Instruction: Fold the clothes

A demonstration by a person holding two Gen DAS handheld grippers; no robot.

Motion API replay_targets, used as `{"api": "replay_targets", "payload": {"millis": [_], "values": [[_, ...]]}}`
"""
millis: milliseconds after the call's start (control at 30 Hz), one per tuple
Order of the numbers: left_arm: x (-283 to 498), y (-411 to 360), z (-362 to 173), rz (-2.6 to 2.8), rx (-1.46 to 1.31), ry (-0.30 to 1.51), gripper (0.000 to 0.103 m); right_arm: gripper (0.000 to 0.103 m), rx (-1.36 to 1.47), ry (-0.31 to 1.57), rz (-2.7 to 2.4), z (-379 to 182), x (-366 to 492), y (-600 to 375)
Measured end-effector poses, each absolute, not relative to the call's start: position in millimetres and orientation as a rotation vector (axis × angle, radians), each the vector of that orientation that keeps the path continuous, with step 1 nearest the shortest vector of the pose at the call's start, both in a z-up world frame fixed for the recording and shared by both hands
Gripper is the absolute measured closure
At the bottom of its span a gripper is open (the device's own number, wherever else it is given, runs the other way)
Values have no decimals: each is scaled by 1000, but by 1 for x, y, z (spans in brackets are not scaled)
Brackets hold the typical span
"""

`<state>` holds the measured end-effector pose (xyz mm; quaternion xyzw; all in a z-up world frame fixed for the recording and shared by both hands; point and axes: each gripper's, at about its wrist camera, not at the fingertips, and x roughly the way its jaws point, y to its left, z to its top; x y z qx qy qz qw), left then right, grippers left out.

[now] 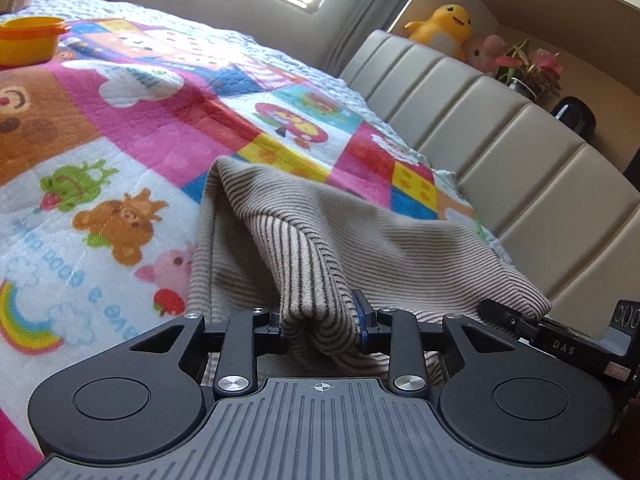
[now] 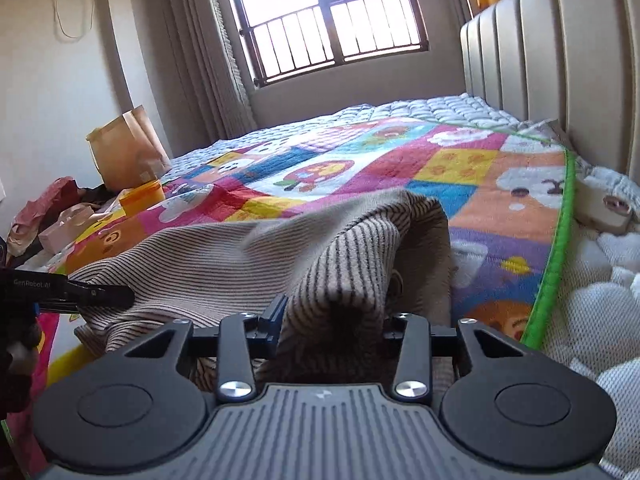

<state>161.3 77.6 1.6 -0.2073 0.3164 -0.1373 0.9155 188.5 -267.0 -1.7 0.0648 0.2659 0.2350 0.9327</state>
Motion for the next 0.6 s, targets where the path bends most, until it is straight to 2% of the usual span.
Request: {"api": "replay_targets", "payload": {"millis": [200, 333, 467, 533, 600], "values": [[176, 64, 1, -253, -303, 666, 71, 67, 91, 533, 444, 2, 214, -259], [162, 72, -21, -255, -338, 684, 65, 65, 115, 570, 444, -21, 203, -271], [151, 83, -22, -252, -390, 674, 65, 64, 163, 572, 456, -27, 189, -283], [147, 85, -17, -220, -396, 678, 61, 63, 170, 571, 466, -29, 187, -285], [140, 88, -8, -195, -439, 658, 52, 57, 174, 568, 482, -30, 187, -284]]}}
